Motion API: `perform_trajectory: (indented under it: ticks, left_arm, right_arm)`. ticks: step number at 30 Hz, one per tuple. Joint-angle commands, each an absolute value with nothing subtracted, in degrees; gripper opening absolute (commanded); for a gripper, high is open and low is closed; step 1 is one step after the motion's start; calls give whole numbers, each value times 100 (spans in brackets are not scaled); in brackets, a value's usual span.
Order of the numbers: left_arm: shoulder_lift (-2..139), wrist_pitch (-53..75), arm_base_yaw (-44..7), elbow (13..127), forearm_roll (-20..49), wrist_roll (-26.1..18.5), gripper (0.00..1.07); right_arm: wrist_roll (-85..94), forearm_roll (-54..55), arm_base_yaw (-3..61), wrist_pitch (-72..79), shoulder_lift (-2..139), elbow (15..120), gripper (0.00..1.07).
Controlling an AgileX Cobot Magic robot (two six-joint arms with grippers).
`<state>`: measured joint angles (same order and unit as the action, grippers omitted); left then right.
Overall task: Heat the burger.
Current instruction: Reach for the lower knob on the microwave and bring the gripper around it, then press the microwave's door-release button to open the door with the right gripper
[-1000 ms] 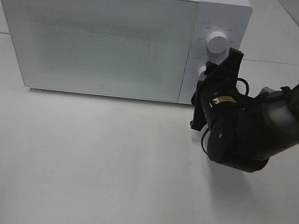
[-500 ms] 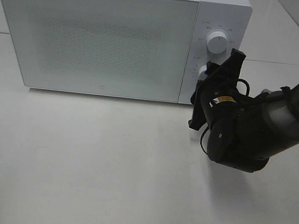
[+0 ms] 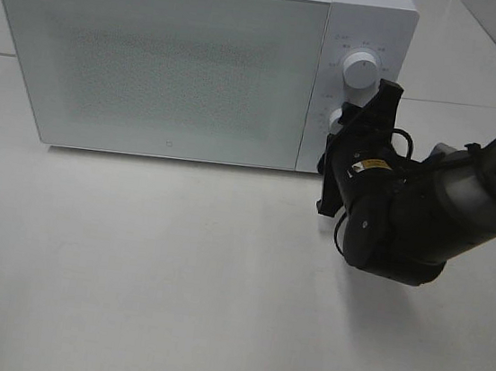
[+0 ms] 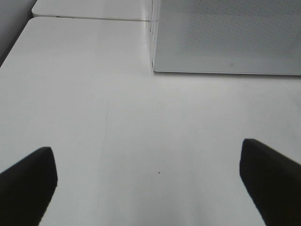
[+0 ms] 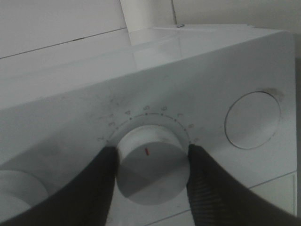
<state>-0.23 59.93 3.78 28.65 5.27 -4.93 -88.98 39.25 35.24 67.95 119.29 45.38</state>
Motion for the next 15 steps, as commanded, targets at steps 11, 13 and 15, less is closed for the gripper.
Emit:
perform_trajectory:
  ticks: [11,13,15]
  left_arm:
    - [-172,5947,384,2848,556,-458,98]
    - [-172,5947,384,2848,556,-458,98]
    - [-172,5947,384,2848,556,-458,98]
  right_arm:
    - [-8411,3065,3552,6790,11769,4458,79]
    - [-8182,3048,3552,6812,11579,4160,76]
    - [-8119,3042,3552,6801,11528,4091,76]
